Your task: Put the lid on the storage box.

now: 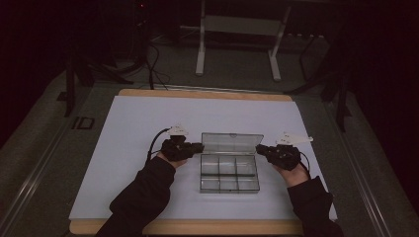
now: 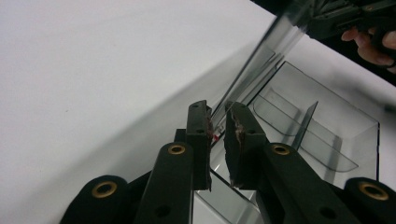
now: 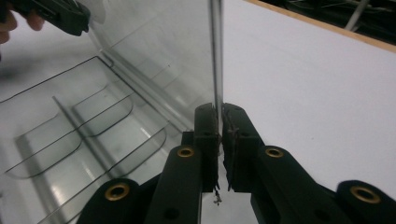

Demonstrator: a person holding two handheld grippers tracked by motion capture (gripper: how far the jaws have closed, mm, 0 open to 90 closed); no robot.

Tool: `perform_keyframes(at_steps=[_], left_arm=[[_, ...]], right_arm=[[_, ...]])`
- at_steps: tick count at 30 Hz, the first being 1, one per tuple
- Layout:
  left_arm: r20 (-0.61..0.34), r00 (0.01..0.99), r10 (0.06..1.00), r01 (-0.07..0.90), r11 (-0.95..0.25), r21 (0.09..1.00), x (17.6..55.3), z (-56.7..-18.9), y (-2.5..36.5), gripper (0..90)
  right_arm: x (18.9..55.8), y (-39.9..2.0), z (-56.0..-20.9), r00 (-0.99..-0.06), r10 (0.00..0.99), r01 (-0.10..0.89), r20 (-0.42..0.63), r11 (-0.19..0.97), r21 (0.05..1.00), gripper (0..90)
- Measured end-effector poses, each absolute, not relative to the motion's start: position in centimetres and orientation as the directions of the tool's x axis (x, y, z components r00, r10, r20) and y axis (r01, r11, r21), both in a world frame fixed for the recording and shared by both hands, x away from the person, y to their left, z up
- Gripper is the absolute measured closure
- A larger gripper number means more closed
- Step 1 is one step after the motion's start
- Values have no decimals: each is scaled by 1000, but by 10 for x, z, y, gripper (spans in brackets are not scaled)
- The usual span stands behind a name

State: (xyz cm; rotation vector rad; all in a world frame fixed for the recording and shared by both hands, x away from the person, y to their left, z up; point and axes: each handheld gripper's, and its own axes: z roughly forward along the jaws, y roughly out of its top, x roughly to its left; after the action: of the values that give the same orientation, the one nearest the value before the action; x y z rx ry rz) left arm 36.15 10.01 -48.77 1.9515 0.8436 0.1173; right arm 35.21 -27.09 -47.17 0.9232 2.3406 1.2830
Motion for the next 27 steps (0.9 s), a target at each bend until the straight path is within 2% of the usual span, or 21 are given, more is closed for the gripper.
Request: perform_keyframes(at_steps=[27], left_arm=[[-195,795,574,471,-382,795,339,-491,101,836]], right_arm=[[334,-282,-483,-806,592,342,20,437,832,838]])
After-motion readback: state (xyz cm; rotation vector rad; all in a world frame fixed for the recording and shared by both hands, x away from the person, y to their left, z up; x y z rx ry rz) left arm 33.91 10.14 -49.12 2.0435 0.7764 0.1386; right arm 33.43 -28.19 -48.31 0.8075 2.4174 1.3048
